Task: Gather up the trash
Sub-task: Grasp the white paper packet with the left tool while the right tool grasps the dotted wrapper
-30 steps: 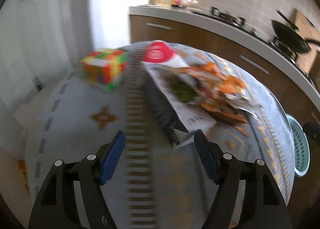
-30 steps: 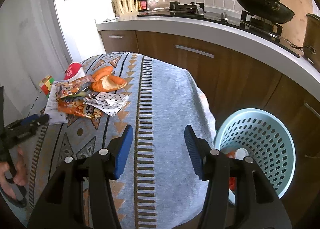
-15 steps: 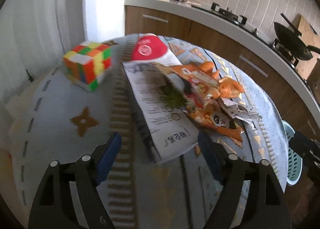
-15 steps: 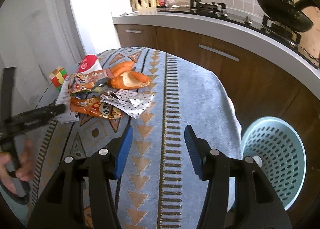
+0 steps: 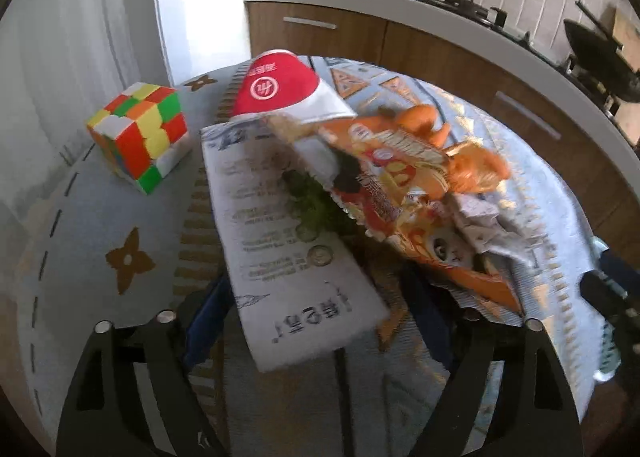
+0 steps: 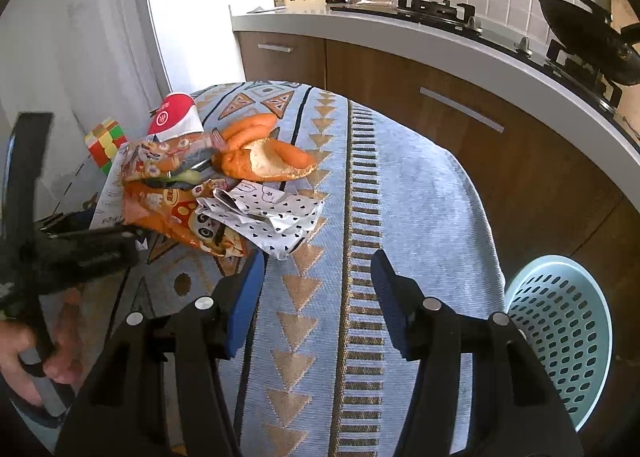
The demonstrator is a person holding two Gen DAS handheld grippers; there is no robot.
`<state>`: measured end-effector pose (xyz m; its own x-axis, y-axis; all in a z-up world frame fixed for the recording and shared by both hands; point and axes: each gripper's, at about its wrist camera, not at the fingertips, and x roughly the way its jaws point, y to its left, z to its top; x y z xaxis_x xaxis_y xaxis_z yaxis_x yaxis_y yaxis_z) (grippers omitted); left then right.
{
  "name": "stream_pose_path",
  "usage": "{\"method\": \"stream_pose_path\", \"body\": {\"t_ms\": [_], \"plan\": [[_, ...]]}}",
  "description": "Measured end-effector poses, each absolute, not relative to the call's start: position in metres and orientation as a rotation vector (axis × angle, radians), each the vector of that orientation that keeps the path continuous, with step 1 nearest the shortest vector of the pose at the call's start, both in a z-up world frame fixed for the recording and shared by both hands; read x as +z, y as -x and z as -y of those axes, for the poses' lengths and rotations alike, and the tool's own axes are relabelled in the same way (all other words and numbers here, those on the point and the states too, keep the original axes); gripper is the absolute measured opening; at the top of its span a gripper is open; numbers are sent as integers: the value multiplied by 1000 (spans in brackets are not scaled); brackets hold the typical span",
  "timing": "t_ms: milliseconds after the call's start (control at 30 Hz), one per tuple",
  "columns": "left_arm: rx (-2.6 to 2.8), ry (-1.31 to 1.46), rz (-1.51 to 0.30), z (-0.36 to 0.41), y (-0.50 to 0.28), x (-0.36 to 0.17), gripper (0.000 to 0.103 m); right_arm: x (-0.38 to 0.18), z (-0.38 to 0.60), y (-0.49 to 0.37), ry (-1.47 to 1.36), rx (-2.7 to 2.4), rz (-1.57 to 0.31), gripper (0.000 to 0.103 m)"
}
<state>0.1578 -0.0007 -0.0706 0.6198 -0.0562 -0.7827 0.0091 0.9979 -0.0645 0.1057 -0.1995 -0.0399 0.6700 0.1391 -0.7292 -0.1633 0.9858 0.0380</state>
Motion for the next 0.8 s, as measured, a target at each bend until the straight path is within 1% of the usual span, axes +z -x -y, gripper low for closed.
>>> {"method": "stream_pose_path", "body": {"t_ms": [100,167,300,533,800], "plan": [[-68,89,-893,-11,-153,-68,59,-41,202,-106,34,171,-824,52],[-82,105,-887,-18,-149,-64,56,-41,202,-107,36,177,-823,52],[-124,151,-876,-31,-138,-60,55,-36,197,-107,39,200,-807,52],[-162,169,-799,-52,-102,-39,55,-31,194,-116,47,251,-787,52],[-198,193,-702,-64,-72,-10,55,-34,178,-137,63,379,-826,52]]}}
